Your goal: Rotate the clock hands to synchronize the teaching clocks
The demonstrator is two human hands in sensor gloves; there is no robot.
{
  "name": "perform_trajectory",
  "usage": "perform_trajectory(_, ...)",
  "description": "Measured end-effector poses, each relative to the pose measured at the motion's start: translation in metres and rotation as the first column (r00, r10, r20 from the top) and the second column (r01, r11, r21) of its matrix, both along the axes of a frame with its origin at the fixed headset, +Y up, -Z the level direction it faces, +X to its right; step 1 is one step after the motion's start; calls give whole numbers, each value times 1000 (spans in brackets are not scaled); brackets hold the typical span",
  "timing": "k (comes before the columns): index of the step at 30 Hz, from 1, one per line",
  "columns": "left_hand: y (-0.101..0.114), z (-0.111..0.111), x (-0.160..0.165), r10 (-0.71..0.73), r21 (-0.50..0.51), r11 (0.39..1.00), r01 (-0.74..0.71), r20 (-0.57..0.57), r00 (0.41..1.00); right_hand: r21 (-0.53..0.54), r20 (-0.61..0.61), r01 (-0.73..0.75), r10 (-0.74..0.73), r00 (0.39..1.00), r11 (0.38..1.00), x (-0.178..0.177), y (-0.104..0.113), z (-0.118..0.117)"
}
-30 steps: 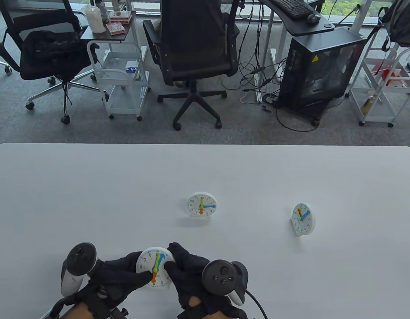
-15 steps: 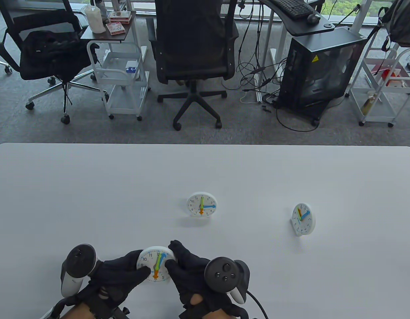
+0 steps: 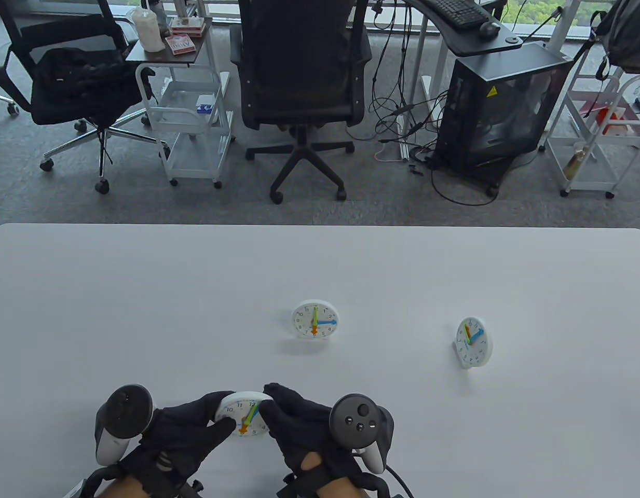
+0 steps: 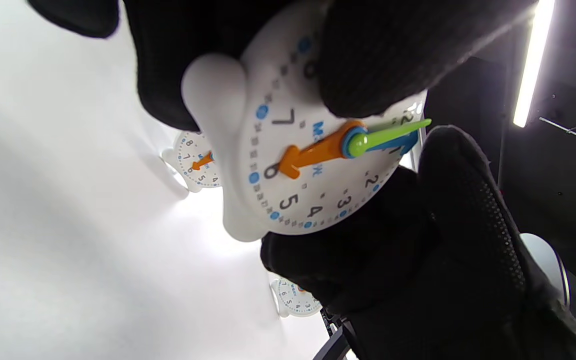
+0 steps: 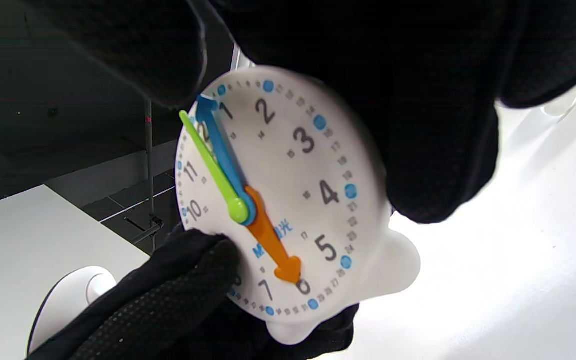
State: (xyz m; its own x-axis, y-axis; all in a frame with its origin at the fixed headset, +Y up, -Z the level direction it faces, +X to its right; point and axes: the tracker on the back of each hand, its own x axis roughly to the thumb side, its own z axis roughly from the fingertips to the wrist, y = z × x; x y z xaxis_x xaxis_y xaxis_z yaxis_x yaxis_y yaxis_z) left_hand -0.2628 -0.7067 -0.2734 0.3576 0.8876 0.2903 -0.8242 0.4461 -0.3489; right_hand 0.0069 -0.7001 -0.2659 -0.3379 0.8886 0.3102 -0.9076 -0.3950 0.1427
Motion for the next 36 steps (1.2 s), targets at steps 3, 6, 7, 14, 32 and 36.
perform_trajectory(3,0,0,0,0,2,1000,0,1,1000,1,3,0,0,1000,1000,0,0,0)
perform_trajectory(6,0,0,0,-6,8,1000,6,3,1000,-1,8,-1,1,1000,1000,0,0,0)
perform_trajectory(7,0,0,0,-9,11,1000,9,4,1000,-2,8,-1,1,1000,1000,0,0,0)
perform_trajectory(14,0,0,0,-15,14,1000,15,2,1000,3,8,-9,8,1000,1000,0,0,0)
perform_trajectory(32,-1,0,1,21,-34,999,-21,1,1000,26,6,-15,14,1000,1000,0,1,0)
perform_trajectory(36,-1,0,1,31,-49,998,-31,2,1000,33,7,-18,18,1000,999,0,2,0)
